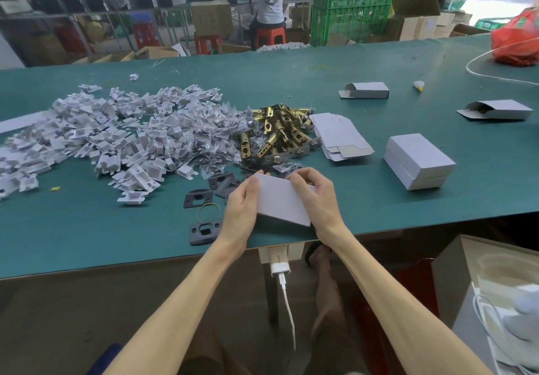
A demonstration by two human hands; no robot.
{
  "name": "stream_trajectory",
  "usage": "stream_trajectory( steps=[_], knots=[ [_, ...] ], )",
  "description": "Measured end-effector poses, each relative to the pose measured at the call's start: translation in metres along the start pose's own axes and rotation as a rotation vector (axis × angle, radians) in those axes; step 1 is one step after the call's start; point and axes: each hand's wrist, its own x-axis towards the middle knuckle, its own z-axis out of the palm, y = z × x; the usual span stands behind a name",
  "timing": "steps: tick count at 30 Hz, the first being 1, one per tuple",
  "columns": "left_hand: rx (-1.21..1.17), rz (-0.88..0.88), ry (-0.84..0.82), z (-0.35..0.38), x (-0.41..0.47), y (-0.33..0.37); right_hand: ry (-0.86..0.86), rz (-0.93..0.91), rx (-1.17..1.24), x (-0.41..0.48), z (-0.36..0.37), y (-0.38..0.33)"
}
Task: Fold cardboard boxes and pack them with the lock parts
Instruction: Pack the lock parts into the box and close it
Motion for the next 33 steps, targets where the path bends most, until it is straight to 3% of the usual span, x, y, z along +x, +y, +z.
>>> stream_trajectory(
  steps=[9, 16, 21, 27, 33],
  knots=[
    [0.202, 0.022, -0.174, 0.005, -0.003, 0.003, 0.017, -0.008, -0.023, 0.001, 0.0, -0.001],
    [0.082, 0.004, -0.134, -0.001, 0.0, 0.007, 0.018, 0.029, -0.032, 0.003, 0.003, -0.003],
    [-0.009, -0.016, -0.066, -0.005, -0.003, 0.009, 0.052, -0.074, -0.061, -0.003, 0.011, -0.011],
    [-0.133, -0.088, -0.039, -0.009, -0.003, 0.011, 0.012, 0.042, 0.094, -0.012, 0.031, -0.022],
    [-0.196, -0.079, -0.019, -0.012, -0.004, 0.01, -0.129, -0.018, -0.124, -0.008, 0.028, -0.028]
  ],
)
